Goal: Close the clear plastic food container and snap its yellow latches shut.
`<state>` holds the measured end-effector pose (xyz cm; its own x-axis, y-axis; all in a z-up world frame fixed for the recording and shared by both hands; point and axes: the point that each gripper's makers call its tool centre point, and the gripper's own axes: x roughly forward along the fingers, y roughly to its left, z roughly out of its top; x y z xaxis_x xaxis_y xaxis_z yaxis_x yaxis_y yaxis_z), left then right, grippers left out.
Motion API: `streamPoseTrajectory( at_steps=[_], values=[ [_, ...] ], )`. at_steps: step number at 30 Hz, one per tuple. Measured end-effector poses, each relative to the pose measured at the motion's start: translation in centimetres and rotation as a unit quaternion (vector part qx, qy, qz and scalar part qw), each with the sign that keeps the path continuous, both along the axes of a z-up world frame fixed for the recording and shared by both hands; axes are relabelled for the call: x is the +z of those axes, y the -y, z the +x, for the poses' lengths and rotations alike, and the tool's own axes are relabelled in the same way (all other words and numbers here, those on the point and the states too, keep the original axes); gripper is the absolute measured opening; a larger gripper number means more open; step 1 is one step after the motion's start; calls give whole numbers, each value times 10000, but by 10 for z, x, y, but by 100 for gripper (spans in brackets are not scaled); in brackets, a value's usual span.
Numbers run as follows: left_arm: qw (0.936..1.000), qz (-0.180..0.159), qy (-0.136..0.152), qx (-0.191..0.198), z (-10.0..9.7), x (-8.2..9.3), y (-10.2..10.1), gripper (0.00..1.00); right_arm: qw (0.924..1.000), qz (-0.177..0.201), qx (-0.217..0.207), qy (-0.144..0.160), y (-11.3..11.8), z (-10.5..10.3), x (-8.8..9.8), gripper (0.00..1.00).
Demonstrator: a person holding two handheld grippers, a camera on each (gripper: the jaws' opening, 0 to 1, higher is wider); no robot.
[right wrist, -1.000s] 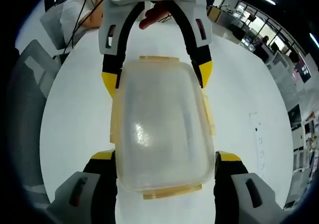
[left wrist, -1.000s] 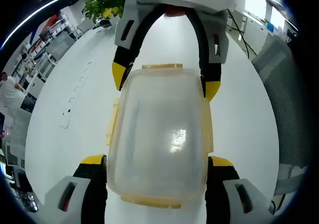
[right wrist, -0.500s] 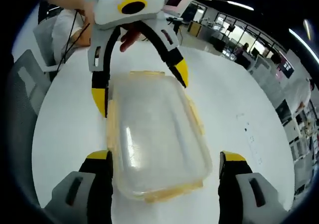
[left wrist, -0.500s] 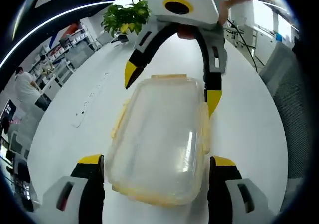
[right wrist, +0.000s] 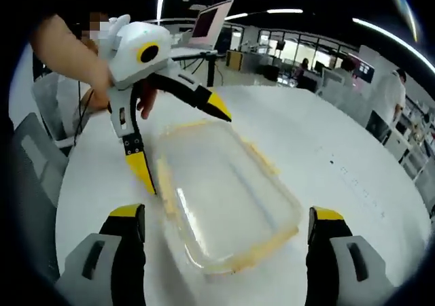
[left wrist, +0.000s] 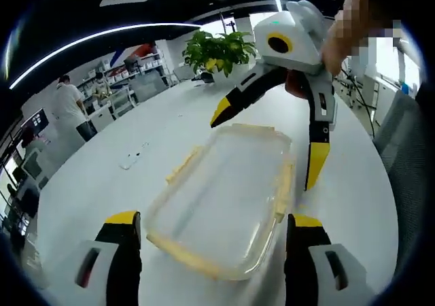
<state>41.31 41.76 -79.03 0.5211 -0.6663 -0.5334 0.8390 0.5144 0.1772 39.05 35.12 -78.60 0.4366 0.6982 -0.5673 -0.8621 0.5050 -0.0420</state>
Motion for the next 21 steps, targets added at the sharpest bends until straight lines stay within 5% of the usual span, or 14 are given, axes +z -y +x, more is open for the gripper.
streamPoseTrajectory(
  at_steps=[3, 7, 10, 21],
  values=[
    [9993, -209, -20, 322, 1, 1, -5, 97, 9987, 339, -288, -236, 3, -7, -2, 99],
    [9981, -440, -181, 390, -9, -3, -5, 97, 9960, 605, -660, -78, 7, -10, -1, 99],
    [9916, -1140, -338, 516, -16, 8, 2, 99, 9954, 653, -707, -24, 8, -16, -1, 99],
    [9897, -1098, -521, 756, -31, -7, -2, 98, 9911, 840, -1013, -179, 12, -23, -3, 97]
  ],
)
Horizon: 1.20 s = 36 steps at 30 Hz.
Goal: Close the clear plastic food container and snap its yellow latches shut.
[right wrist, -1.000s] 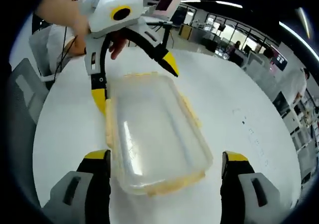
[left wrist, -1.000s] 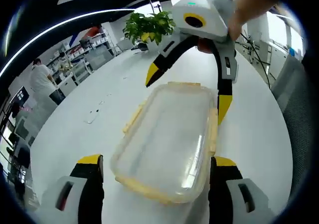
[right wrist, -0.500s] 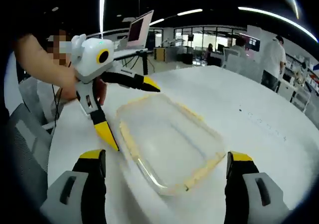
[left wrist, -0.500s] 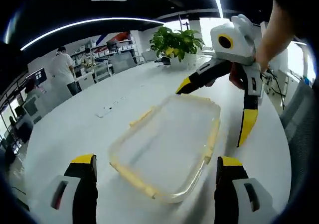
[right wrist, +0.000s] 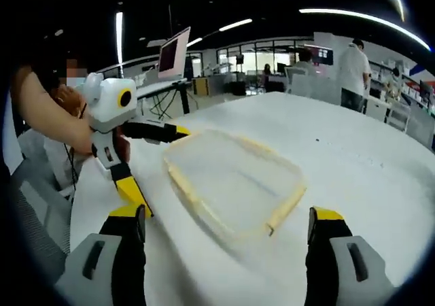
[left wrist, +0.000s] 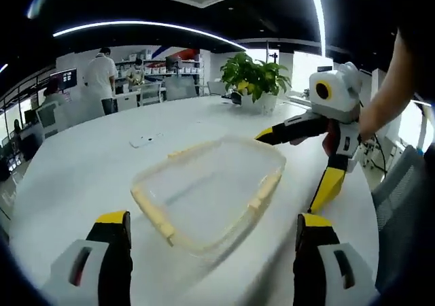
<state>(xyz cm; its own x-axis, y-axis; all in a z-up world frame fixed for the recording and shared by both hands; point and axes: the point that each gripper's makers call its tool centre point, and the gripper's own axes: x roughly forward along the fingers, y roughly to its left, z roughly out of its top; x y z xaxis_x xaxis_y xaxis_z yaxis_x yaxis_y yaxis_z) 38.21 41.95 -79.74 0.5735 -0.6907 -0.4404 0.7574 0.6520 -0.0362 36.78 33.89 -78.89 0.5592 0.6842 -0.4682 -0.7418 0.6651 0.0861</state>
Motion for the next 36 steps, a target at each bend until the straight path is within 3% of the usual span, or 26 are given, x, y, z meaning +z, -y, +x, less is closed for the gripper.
streamPoseTrajectory(
  at_steps=[17, 36],
  values=[
    [9990, 78, -160, 409, -12, -5, -22, 94, 9988, 87, -481, -86, 29, -8, -1, 95],
    [9954, 51, -221, 930, -38, -1, -53, 92, 9986, -2, -511, -129, 39, -38, 2, 93]
  ],
)
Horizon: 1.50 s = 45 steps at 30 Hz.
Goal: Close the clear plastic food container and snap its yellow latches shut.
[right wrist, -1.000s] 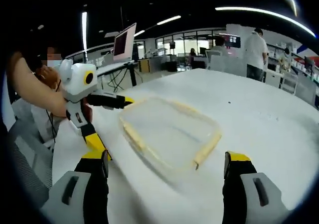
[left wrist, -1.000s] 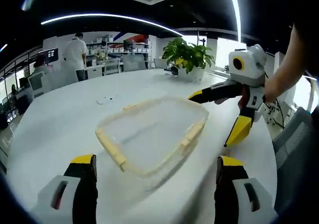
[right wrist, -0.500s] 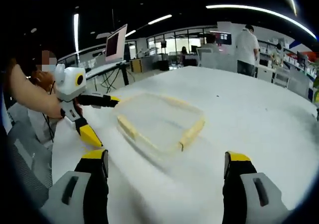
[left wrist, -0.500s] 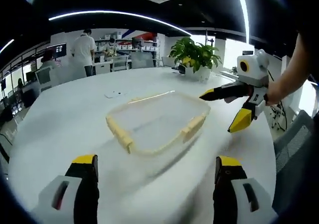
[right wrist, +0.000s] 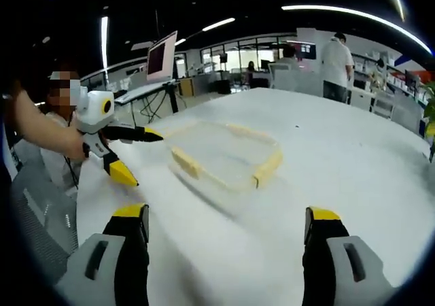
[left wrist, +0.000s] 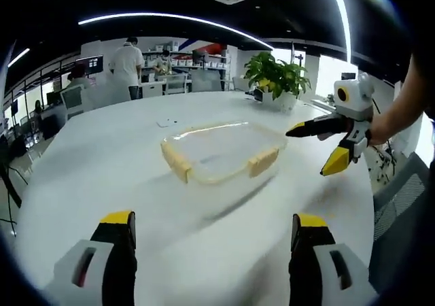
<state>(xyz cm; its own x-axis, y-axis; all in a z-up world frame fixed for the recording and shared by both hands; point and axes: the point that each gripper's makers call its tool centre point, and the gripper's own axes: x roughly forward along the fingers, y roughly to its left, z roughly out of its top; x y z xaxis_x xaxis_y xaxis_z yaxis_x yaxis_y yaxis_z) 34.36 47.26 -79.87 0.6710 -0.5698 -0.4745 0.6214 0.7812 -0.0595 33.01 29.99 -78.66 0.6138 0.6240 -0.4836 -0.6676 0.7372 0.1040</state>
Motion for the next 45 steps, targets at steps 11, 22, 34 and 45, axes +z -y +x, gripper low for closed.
streamPoseTrajectory(
  at_steps=[11, 22, 34, 45],
  values=[
    [9998, -94, -84, 165, -27, 8, -13, 91, 9986, 345, -397, -38, 14, -15, 18, 93],
    [9990, -208, -281, 273, -55, 16, -27, 91, 9957, 595, -687, -195, 35, -41, 26, 91],
    [9966, -488, -568, 330, -92, 19, -24, 89, 9915, 893, -867, -380, 50, -77, 32, 92],
    [9947, -651, -625, 496, -107, 20, -27, 89, 9884, 1069, -997, -420, 55, -101, 39, 92]
  ],
)
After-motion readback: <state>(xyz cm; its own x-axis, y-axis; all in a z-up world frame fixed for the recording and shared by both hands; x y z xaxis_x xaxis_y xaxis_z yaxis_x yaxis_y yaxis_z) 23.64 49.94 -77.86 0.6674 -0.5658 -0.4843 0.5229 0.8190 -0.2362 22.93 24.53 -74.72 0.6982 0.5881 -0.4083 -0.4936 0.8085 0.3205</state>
